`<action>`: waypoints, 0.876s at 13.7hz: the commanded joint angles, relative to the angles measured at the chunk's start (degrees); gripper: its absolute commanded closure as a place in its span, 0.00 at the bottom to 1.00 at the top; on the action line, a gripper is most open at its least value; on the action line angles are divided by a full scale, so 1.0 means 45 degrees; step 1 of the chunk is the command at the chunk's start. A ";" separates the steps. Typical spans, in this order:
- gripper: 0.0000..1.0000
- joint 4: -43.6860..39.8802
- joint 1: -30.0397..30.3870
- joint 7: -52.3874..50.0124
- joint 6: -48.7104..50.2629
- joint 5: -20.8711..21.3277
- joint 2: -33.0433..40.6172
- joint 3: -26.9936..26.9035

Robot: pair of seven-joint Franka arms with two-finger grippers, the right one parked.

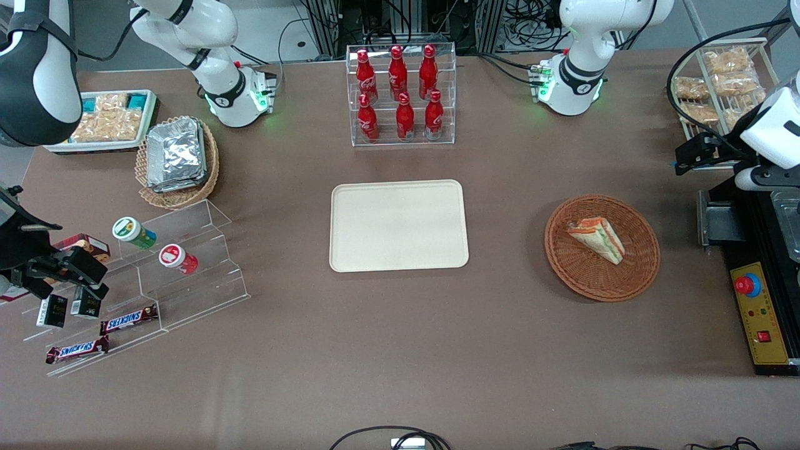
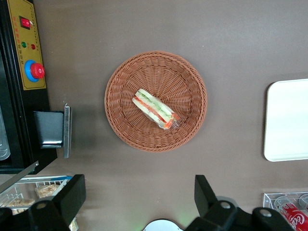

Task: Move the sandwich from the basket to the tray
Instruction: 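Lower the open left gripper over the wrapped sandwich in the wicker basket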

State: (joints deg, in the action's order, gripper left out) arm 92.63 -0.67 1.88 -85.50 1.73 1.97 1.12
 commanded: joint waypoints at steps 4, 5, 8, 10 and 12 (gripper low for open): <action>0.00 -0.0465 0.0011 0.0129 -0.0023 0.0452 -0.0476 -0.0054; 0.00 -0.0428 -0.0008 -0.0103 -0.0062 0.0628 -0.0613 -0.0035; 0.00 0.0428 -0.0008 -0.0804 -0.0762 0.0650 -0.0693 -0.0035; 0.00 0.1404 -0.0008 -0.2013 -0.1698 0.0669 -0.0595 -0.0035; 0.00 0.2652 -0.0028 -0.3185 -0.2810 0.0650 -0.0382 -0.0015</action>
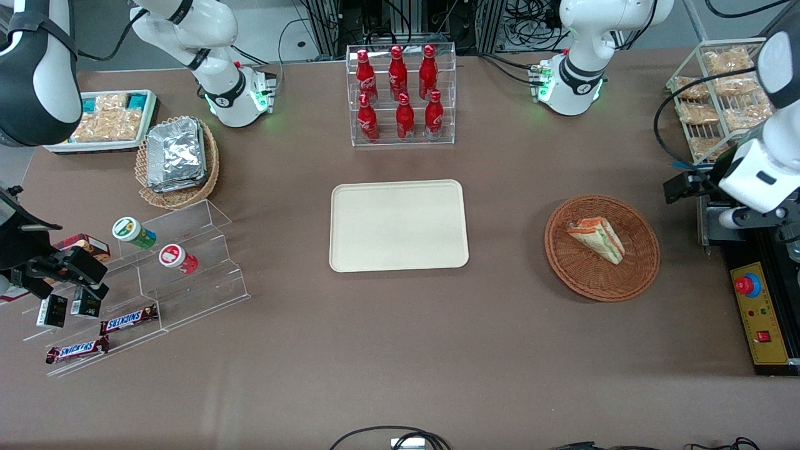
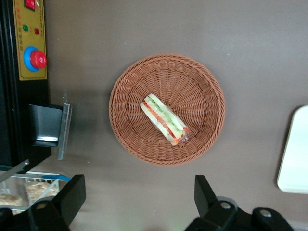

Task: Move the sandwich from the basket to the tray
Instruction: 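Lower the open left gripper over the wrapped sandwich in the wicker basket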

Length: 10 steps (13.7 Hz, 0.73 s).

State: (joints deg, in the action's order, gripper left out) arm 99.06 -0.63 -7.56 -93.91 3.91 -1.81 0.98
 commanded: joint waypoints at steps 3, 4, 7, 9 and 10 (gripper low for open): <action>0.00 0.2883 -0.0152 -0.3120 -0.2699 0.0126 0.0557 0.0076; 0.00 0.3545 -0.0152 -0.3647 -0.3383 0.0126 0.0635 0.0076; 0.00 0.5226 -0.0152 -0.5308 -0.5181 0.0146 0.0694 0.0076; 0.00 0.5971 -0.0152 -0.6264 -0.6217 0.0146 0.0597 0.0076; 0.00 0.6013 -0.0172 -0.6772 -0.6415 0.0146 0.0461 0.0095</action>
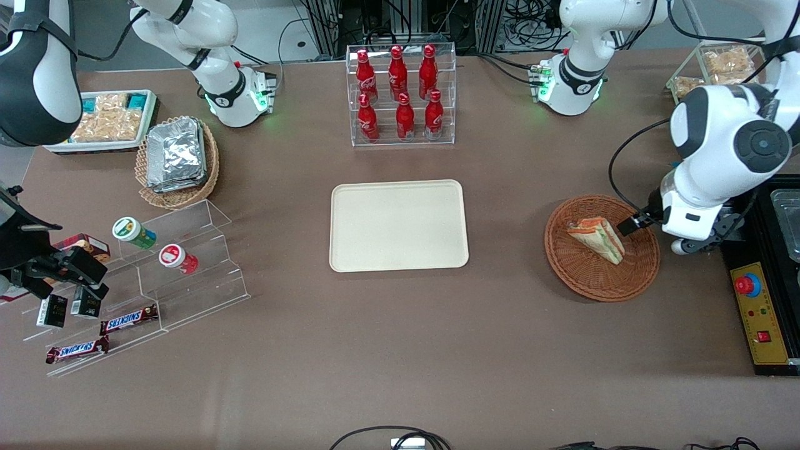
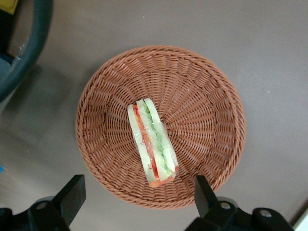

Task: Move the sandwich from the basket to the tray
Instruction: 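Lower the open left gripper over the wrapped sandwich in the wicker basket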

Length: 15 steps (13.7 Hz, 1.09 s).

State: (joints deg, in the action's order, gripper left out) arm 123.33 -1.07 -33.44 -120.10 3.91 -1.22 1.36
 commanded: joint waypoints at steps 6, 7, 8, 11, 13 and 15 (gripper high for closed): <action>0.00 0.0972 -0.0366 -0.2681 -0.1689 0.0126 -0.0625 0.0050; 0.00 0.0993 -0.0386 -0.3110 -0.1845 0.0146 -0.0878 0.0050; 0.00 0.1089 -0.0483 -0.3559 -0.2117 0.0146 -0.1074 0.0050; 0.00 0.1674 -0.0699 -0.4033 -0.3016 0.0146 -0.1291 0.0031; 0.00 0.2007 -0.0699 -0.4110 -0.3543 0.0146 -0.1368 0.0031; 0.00 0.2474 -0.0680 -0.4150 -0.4245 0.0146 -0.1466 0.0011</action>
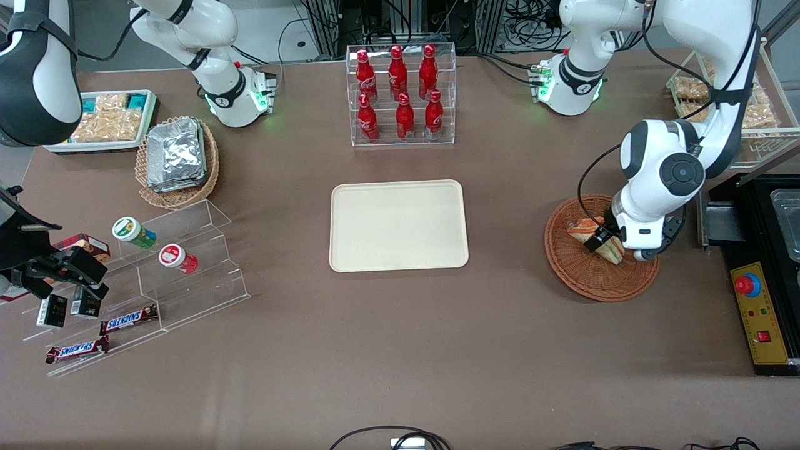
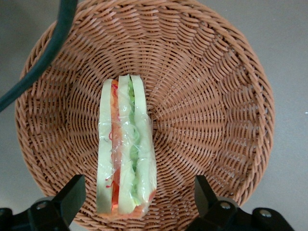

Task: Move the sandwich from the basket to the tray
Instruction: 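Close the left gripper on the sandwich and lift it from the basket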

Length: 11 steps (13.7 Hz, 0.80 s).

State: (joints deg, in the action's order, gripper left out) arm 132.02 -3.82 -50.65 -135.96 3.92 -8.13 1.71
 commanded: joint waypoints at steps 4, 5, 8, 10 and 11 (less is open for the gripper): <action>0.00 0.1131 0.0010 -0.0346 -0.1856 0.0146 -0.0283 -0.0108; 0.00 0.1111 0.0029 -0.0346 -0.1857 0.0146 -0.0322 -0.0127; 0.79 0.1092 0.0049 -0.0385 -0.1857 0.0146 -0.0322 -0.0147; 0.94 0.1092 0.0049 -0.0385 -0.1857 0.0146 -0.0341 -0.0147; 0.94 0.1092 0.0049 -0.0385 -0.1857 0.0146 -0.0361 -0.0147</action>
State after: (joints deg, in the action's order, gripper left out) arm 136.67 -3.61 -51.22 -143.35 3.92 -9.85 1.16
